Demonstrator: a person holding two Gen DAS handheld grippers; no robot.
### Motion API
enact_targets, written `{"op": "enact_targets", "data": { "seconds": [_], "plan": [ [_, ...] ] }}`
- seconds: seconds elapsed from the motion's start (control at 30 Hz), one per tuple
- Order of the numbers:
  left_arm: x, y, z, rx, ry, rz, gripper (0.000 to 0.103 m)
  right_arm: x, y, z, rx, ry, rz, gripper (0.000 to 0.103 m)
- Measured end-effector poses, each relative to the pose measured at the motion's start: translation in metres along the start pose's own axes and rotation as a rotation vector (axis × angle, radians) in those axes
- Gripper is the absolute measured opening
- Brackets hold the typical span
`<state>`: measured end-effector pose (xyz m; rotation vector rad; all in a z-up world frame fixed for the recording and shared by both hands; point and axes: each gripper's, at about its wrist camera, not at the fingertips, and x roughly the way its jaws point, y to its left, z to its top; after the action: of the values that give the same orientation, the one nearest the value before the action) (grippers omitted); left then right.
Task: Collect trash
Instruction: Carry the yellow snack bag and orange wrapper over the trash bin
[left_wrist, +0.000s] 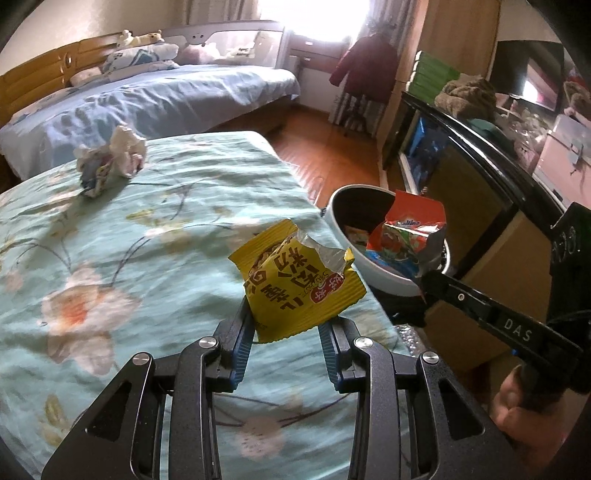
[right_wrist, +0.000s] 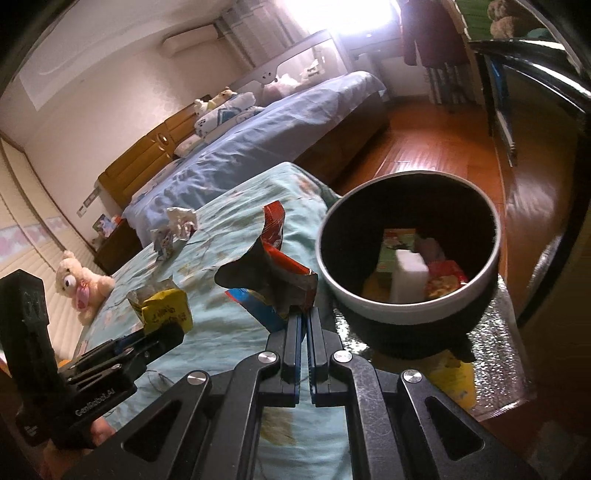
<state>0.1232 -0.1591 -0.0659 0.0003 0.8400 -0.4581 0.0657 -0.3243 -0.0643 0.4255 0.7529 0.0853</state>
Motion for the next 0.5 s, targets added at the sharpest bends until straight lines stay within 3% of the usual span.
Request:
{"op": "enact_targets", "data": {
  "seconds": [0.5],
  "plan": [
    [0.019,-0.038,0.016,0.061,0.013,-0.051,0.032,-0.016,-0.032,0.01,0.04,-0.04,-0.08,0.002]
  ]
}}
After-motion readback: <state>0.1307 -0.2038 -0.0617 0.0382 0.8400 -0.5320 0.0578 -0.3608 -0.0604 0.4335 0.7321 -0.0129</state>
